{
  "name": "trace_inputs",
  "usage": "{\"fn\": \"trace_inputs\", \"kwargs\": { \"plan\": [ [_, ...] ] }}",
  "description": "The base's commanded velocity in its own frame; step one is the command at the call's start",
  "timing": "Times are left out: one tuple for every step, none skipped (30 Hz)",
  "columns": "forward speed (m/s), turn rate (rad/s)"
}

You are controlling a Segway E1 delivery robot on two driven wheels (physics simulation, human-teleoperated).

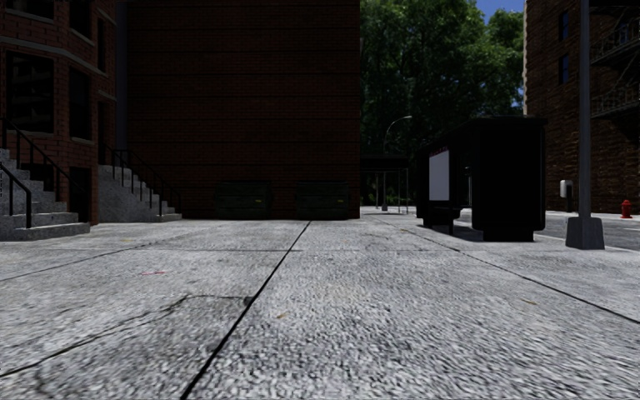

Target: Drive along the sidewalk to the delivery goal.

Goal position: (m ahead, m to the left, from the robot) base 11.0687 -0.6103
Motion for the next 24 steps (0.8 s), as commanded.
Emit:
{"fn": "trace_inputs", "kwargs": {
  "plan": [
    [2.0, 0.0],
    [2.0, 0.0],
    [2.0, 0.0],
    [2.0, 0.0],
    [2.0, 0.0],
    [2.0, 0.0],
    [2.0, 0.0],
    [2.0, 0.0],
    [2.0, 0.0],
    [2.0, 0.0],
    [2.0, 0.0],
    [2.0, 0.0],
    [2.0, 0.0],
    [2.0, 0.0],
    [2.0, 0.0],
    [2.0, 0.0],
    [2.0, 0.0],
    [2.0, 0.0],
    [2.0, 0.0],
    [2.0, 0.0],
    [2.0, 0.0],
    [2.0, 0.0],
    [2.0, 0.0],
    [2.0, 0.0]
  ]
}}
